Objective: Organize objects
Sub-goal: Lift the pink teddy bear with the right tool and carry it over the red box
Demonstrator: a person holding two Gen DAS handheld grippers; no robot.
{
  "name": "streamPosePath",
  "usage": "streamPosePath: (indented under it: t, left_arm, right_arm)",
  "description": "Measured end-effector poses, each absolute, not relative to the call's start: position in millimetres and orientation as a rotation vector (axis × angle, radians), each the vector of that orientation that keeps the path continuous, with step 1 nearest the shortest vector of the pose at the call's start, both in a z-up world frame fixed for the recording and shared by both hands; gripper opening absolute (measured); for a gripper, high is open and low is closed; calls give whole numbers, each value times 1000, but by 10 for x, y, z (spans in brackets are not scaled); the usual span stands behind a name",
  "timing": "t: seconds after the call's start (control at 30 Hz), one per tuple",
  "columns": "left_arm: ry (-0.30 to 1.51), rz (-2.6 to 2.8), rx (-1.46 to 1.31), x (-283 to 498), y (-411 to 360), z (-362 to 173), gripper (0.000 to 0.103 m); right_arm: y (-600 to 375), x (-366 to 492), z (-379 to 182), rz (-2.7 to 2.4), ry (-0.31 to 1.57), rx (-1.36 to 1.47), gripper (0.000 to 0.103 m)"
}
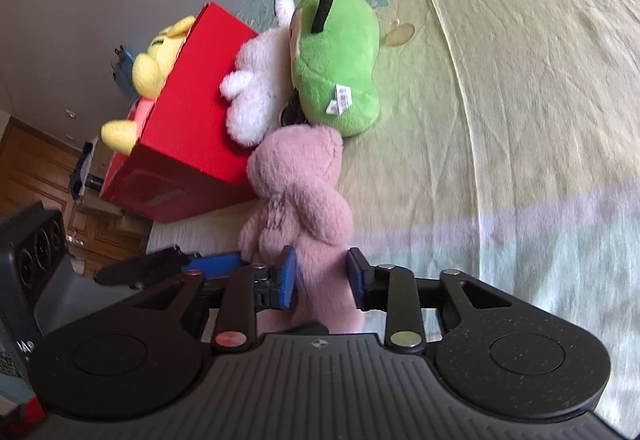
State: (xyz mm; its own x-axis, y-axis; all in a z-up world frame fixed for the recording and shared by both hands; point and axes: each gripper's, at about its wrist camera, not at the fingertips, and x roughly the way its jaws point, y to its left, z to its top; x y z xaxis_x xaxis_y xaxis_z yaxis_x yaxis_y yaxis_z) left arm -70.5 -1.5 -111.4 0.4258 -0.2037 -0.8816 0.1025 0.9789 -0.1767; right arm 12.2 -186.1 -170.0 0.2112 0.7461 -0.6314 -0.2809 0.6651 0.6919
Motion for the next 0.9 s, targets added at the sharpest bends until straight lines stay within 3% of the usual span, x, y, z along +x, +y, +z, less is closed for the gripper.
streamPosePath:
  t: [0.27,0.57,0.9]
  left_arm:
    - [1126,-183,-192,-603,80,-1232,102]
    - [1121,-160,-178,-621,61,-1149,93]
    - [1004,-170,-146,-876,64,-725,91]
  right_arm:
    - [-1773,331,-1899,787,1224,622,45]
    - [-1768,152,-1793,853,1228,620,28]
    - [-1772,-165,-1330,921,1088,556,27]
